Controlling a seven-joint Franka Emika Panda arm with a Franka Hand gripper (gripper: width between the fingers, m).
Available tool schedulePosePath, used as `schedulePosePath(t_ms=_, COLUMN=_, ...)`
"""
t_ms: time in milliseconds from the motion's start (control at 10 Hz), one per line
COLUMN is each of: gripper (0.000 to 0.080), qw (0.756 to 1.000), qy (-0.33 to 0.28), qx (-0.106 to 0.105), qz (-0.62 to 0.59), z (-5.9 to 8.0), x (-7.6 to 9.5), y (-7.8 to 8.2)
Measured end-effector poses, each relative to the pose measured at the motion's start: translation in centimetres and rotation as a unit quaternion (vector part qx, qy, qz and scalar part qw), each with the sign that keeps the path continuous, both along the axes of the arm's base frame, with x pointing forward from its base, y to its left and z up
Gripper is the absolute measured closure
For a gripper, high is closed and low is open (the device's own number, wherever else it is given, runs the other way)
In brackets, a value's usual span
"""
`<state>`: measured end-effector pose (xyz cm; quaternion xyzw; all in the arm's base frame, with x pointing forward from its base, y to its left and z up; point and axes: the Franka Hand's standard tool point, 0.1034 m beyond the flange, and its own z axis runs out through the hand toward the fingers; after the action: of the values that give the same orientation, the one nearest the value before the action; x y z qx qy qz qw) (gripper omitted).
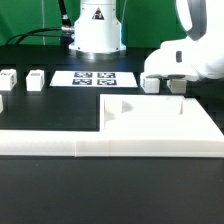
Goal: Assemble square table
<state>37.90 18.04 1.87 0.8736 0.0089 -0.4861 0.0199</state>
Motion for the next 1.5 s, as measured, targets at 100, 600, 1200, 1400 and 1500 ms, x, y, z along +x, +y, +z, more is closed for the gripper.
schedulePosePath(t_ms=100, gripper=0.015, qw=1.0, qy=0.0, qx=0.0, qz=0.0, z=-0.27, x=-0.19, y=-0.05)
schedulePosePath(t_ms=600, gripper=0.0259, qw=1.0, qy=-0.002, qx=0.0, qz=0.004, z=-0.77, x=-0.83, y=0.21)
schedulePosePath(t_ms=1200, gripper=0.0511, qw=1.0, qy=-0.001, qx=0.0, qz=0.004, z=-0.76, x=-0.84, y=0.22)
schedulePosePath(t_ms=1400, gripper=0.0511, qw=1.0, qy=-0.001, qx=0.0, qz=0.004, z=-0.76, x=-0.84, y=0.22)
schedulePosePath(t_ms=1500, gripper=0.0511, qw=1.0, qy=-0.001, qx=0.0, qz=0.004, z=-0.76, x=-0.84, y=0.21)
